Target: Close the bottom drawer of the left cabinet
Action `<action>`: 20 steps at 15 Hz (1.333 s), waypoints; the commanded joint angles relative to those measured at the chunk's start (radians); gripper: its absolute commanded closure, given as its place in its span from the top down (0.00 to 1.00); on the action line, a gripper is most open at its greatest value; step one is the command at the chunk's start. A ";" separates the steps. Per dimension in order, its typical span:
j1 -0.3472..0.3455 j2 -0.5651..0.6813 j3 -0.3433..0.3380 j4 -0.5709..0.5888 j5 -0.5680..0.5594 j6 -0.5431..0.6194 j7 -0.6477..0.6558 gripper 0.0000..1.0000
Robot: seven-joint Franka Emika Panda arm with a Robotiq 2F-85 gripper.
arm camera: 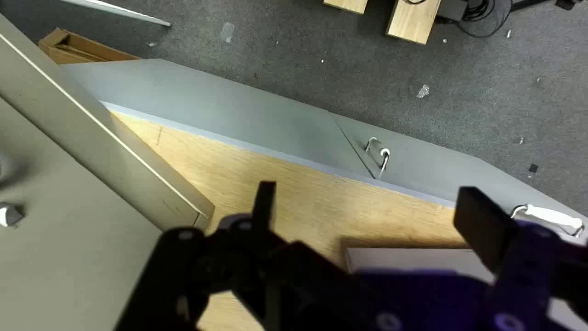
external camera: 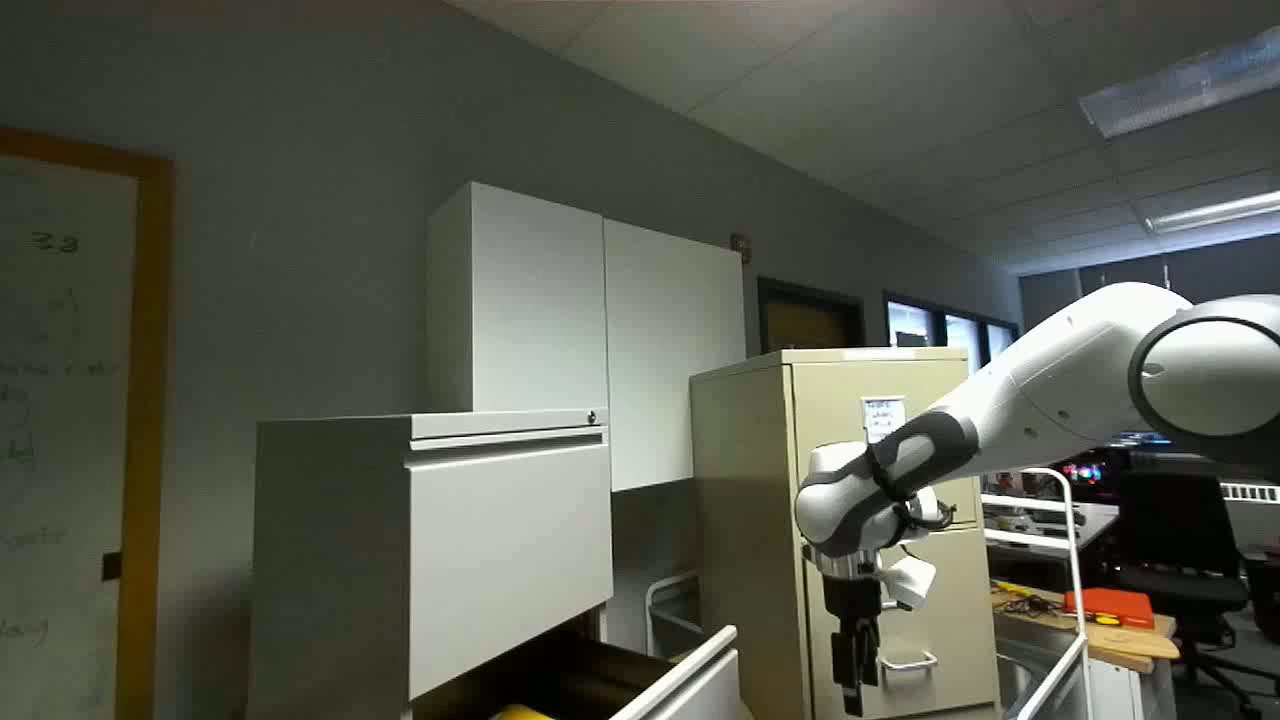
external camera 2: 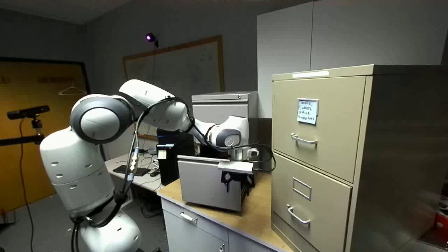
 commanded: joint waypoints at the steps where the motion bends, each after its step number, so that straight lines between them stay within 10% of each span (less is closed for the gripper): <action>1: -0.031 0.002 0.030 0.002 0.005 -0.001 -0.004 1.00; 12: -0.023 0.020 0.059 0.030 0.112 0.064 -0.007 1.00; 13: -0.020 0.025 0.063 0.036 0.141 0.075 -0.009 0.75; 20: -0.008 0.097 0.092 0.102 0.395 0.150 -0.022 0.27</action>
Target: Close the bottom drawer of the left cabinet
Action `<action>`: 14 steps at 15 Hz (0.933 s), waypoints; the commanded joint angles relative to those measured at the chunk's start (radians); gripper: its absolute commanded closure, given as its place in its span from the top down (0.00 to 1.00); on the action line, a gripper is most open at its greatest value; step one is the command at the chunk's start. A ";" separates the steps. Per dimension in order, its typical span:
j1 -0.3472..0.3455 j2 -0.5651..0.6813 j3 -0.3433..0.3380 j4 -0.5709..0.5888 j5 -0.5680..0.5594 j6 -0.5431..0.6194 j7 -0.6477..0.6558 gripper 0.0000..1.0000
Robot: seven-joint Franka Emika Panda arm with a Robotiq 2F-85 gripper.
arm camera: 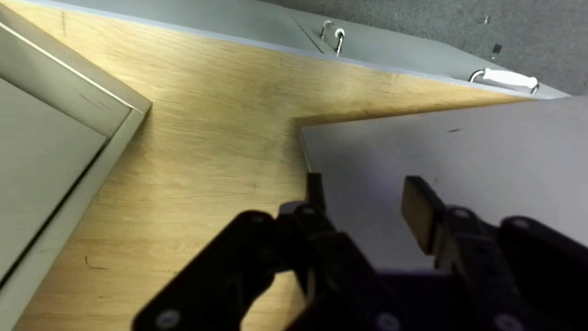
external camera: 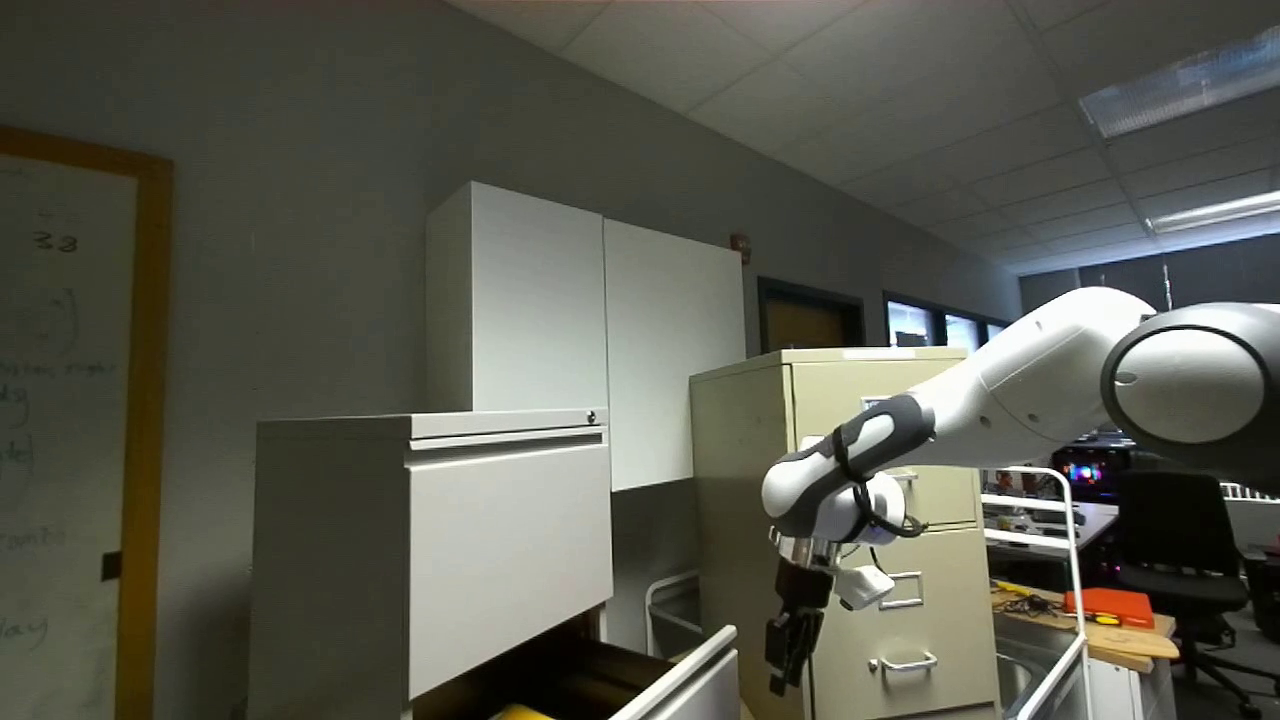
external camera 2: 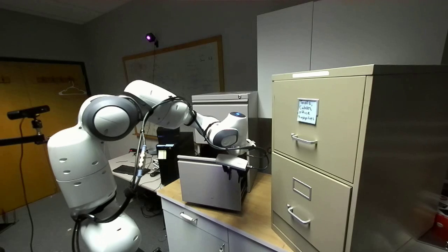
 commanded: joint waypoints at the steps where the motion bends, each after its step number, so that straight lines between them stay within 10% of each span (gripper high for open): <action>1: -0.007 0.059 0.016 0.062 0.119 0.018 -0.024 0.20; 4: -0.022 0.111 0.018 0.100 0.235 0.015 -0.034 0.01; 14: -0.082 0.218 0.058 0.278 0.535 -0.147 -0.096 0.00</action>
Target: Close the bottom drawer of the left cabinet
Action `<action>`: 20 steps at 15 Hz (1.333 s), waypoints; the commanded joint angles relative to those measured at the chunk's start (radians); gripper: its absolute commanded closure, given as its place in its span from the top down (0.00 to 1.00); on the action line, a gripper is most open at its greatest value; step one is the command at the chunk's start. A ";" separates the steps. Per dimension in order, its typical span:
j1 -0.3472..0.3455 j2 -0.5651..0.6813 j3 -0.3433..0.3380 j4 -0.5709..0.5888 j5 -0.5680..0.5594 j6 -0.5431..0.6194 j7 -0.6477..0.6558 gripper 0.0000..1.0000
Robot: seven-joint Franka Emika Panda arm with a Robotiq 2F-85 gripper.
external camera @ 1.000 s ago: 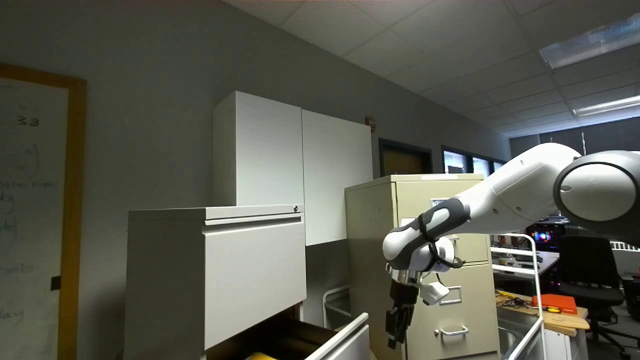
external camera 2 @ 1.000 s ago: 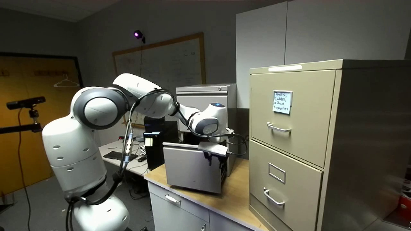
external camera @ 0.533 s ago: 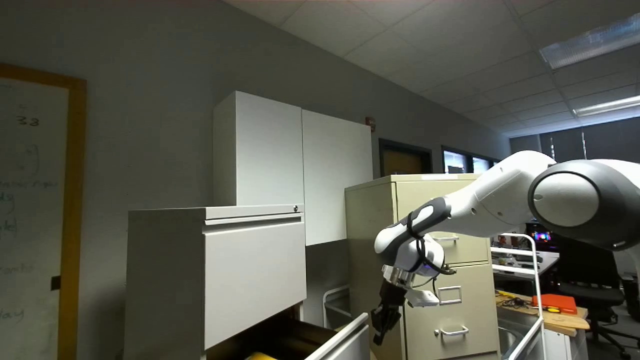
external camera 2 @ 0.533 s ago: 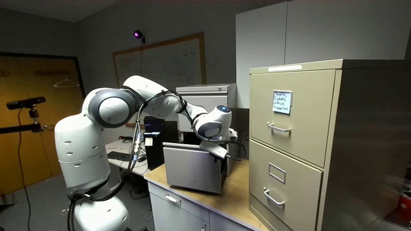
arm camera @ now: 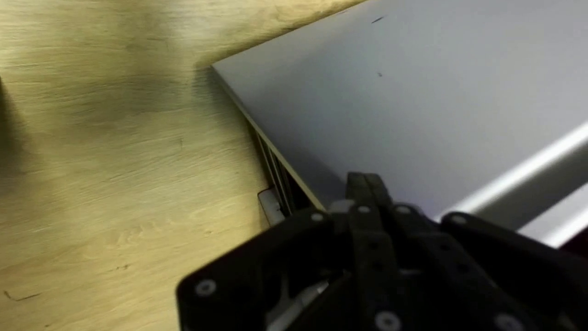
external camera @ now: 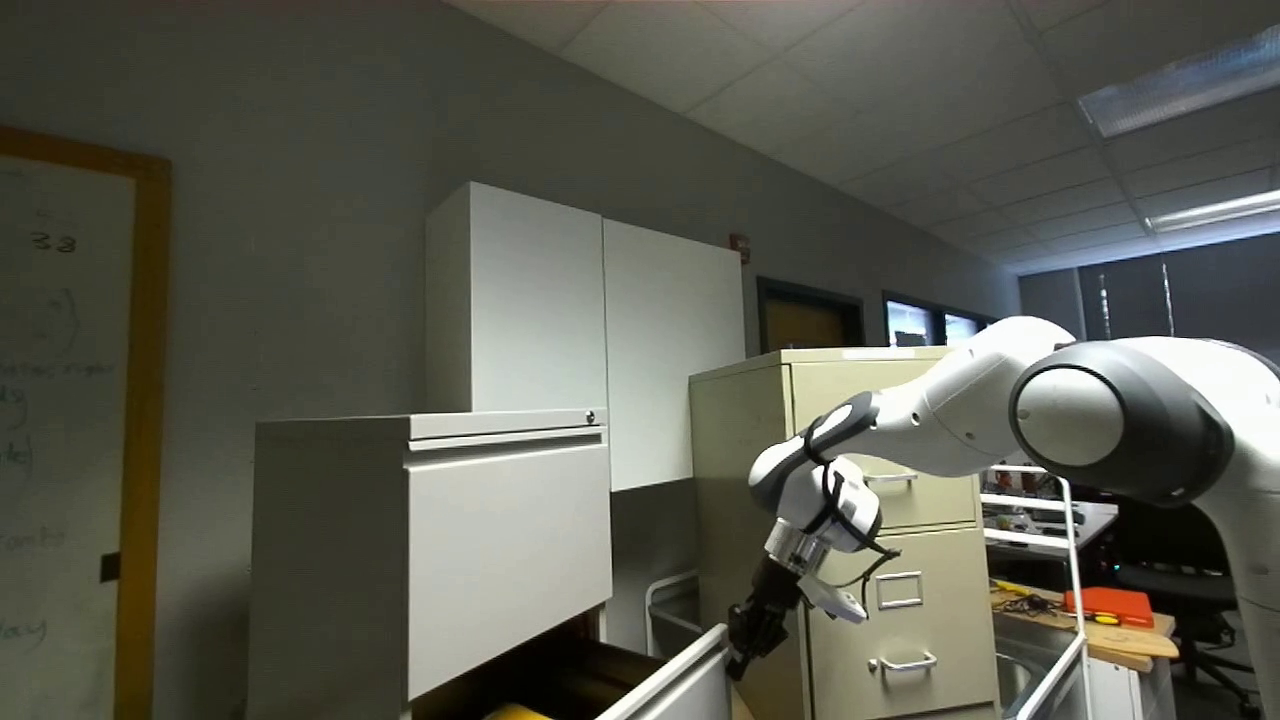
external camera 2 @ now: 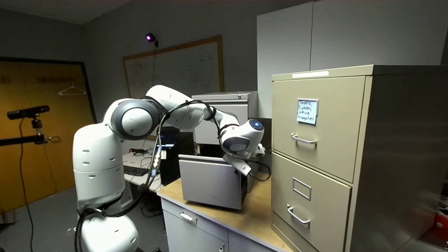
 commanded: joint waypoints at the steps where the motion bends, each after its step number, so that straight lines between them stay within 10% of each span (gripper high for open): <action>1: -0.019 0.048 0.044 0.133 0.090 -0.087 -0.014 0.00; 20: -0.013 0.388 0.208 0.636 0.157 -0.251 0.044 0.00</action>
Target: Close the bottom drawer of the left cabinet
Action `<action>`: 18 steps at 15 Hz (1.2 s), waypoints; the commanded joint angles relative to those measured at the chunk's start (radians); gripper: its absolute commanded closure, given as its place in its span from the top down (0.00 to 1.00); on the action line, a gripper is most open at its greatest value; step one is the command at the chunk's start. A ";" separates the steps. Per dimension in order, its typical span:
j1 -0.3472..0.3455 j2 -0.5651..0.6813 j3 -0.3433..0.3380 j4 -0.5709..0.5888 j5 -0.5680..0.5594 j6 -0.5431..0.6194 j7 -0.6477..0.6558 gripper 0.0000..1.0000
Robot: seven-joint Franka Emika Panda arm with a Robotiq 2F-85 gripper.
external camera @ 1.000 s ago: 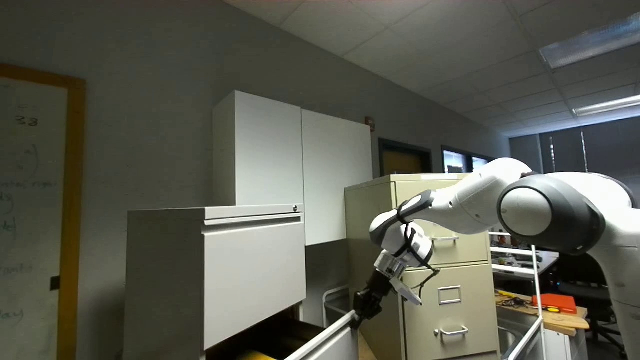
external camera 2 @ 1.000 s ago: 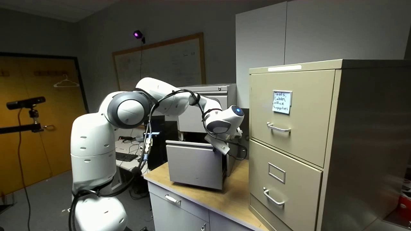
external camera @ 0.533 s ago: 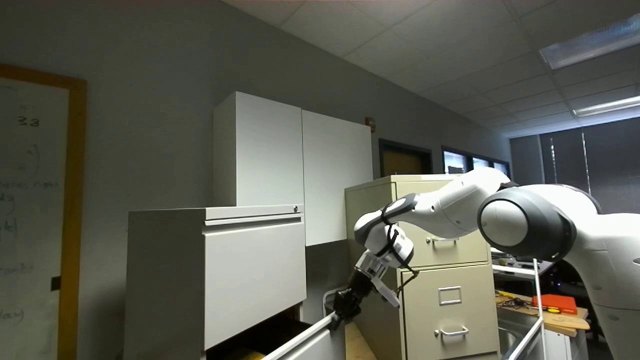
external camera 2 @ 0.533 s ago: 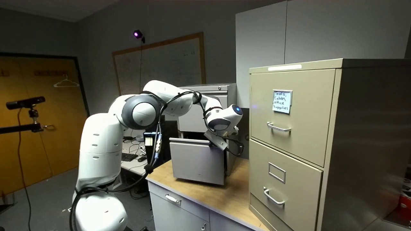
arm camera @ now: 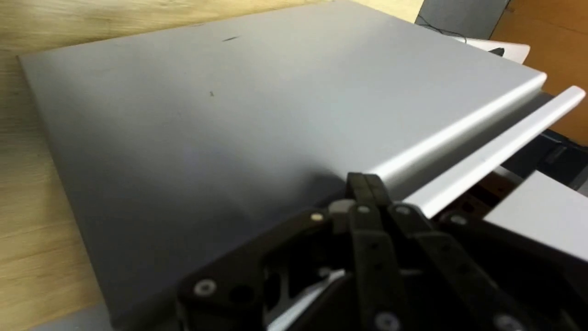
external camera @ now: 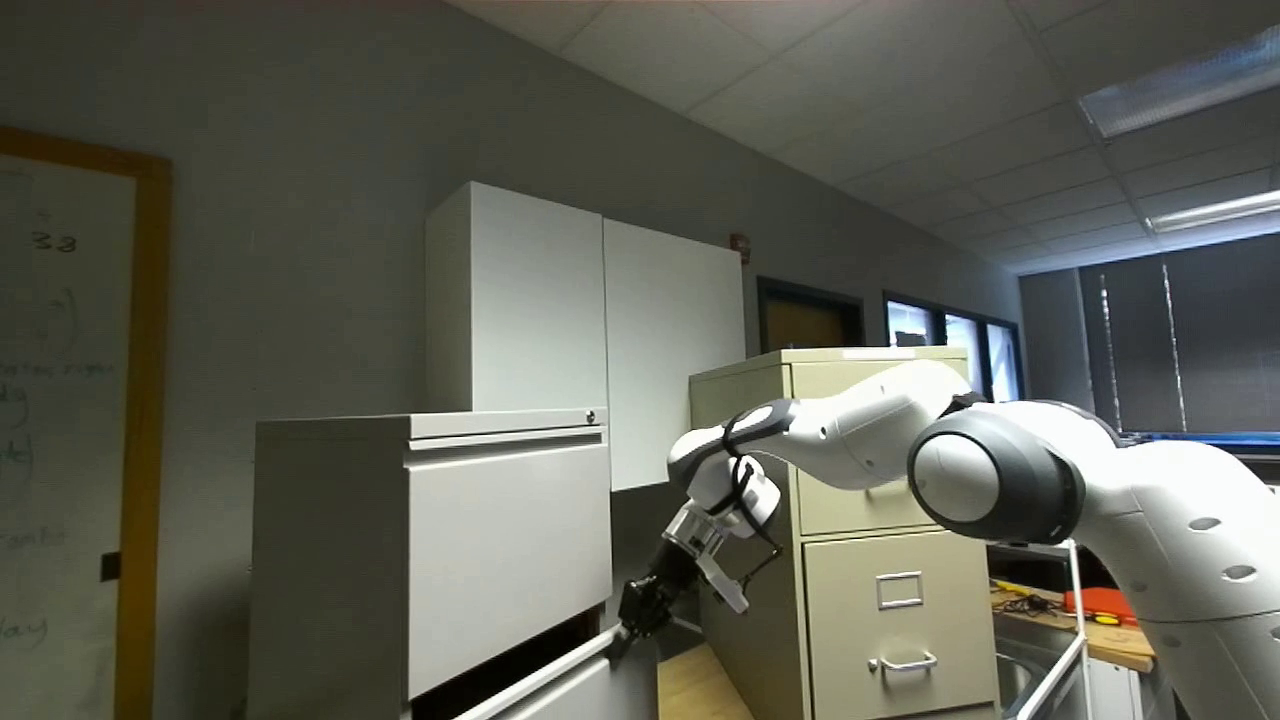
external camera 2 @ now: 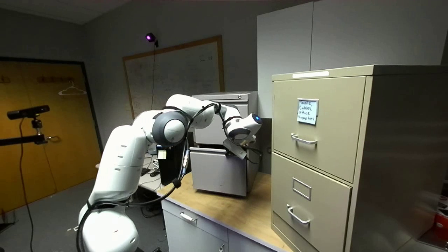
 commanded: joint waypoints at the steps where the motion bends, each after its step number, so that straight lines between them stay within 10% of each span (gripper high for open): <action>1: -0.006 0.099 0.042 0.203 0.013 -0.038 0.051 0.00; 18: 0.026 0.317 0.126 0.635 -0.119 -0.141 0.219 0.00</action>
